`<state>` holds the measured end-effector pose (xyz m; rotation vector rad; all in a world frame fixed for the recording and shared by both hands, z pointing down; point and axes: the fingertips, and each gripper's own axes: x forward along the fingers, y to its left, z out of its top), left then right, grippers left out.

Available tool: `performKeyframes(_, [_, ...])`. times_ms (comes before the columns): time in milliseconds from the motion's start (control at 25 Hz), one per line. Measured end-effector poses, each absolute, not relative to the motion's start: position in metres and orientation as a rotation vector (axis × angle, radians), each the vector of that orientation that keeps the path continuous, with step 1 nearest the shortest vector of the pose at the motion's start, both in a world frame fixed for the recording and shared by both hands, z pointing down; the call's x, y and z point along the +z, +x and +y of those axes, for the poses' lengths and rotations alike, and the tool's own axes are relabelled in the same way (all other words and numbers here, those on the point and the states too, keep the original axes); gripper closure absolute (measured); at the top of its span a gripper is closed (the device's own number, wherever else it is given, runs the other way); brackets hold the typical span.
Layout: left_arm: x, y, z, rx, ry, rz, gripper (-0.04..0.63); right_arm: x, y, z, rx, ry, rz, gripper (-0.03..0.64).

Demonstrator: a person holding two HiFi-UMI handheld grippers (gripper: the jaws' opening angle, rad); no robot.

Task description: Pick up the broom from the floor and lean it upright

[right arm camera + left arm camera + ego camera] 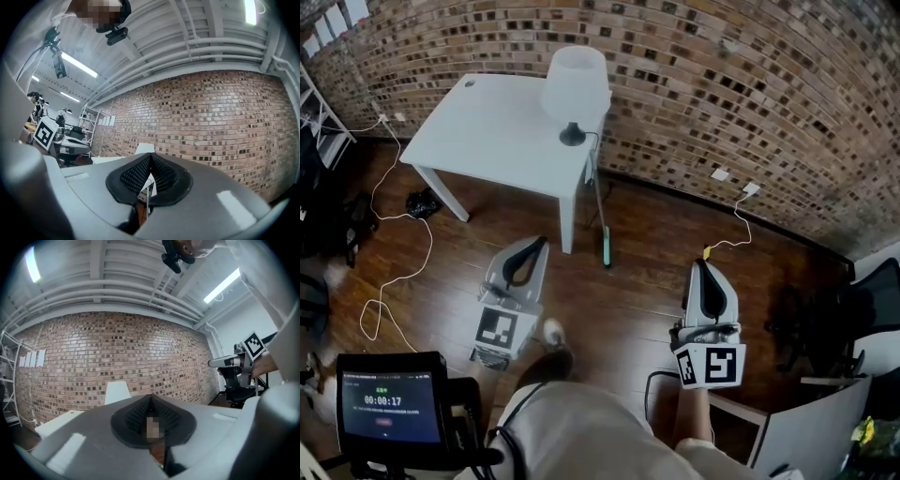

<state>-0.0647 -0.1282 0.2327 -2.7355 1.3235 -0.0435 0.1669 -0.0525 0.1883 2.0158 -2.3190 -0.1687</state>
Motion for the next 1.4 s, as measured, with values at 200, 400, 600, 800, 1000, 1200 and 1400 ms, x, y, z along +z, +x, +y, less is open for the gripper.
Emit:
performKeyframes(200, [0.234, -0.044, -0.050, -0.042, -2.734, 1.356, 0.594, 0.188, 0.184, 0.022, -0.202, 2.008, -2.348, 0.604])
performKeyframes(400, [0.239, -0.012, 0.049, -0.064, -2.732, 1.344, 0.594, 0.210, 0.216, 0.110, -0.150, 1.973, -2.343, 0.604])
performKeyframes(600, [0.230, -0.009, 0.113, -0.054, -2.744, 1.361, 0.594, 0.199, 0.220, 0.166, -0.181, 1.962, -2.338, 0.604])
performKeyframes(800, [0.209, -0.005, 0.146, -0.058, -2.736, 1.354, 0.594, 0.177, 0.219, 0.199, -0.187, 1.971, -2.363, 0.604])
performKeyframes(1000, [0.198, -0.006, 0.161, -0.061, -2.735, 1.337, 0.594, 0.166, 0.216, 0.219, -0.182, 1.999, -2.383, 0.604])
performKeyframes(1200, [0.196, -0.026, 0.168, -0.063, -2.733, 1.341, 0.594, 0.165, 0.199, 0.230, -0.185, 1.993, -2.377, 0.604])
performKeyframes(1400, [0.199, -0.053, 0.172, -0.057, -2.720, 1.328, 0.594, 0.171, 0.172, 0.233, -0.218, 1.981, -2.369, 0.604])
